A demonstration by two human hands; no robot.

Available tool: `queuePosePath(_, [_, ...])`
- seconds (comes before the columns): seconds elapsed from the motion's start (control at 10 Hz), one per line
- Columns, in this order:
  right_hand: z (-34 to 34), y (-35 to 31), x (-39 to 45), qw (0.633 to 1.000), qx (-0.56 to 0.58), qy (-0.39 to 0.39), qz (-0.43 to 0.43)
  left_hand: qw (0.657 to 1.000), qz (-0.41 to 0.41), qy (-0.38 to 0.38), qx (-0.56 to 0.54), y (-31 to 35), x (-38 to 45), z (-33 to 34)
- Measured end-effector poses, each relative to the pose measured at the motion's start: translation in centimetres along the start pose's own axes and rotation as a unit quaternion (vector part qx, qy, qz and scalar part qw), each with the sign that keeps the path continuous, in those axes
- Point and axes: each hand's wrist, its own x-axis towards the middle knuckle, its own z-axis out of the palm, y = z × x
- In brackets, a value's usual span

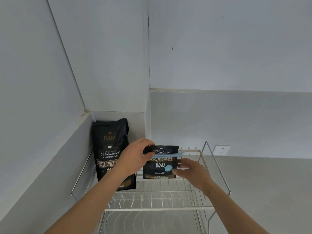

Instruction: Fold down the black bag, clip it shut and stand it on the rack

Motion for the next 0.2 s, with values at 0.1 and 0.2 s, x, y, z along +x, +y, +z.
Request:
queuePosePath(0.1, [-1.6,-1.1,-0.9,0.999,0.017,0.025,-0.011,1.000,-0.012,0.008,-0.006,0.5,-0.2,-0.5])
queuePosePath(0.2, [-2.7,-1.6,-1.8,0.998,0.050,0.032,-0.011,1.000,-0.018,0.019,0.006,1.1,-0.2,-0.6])
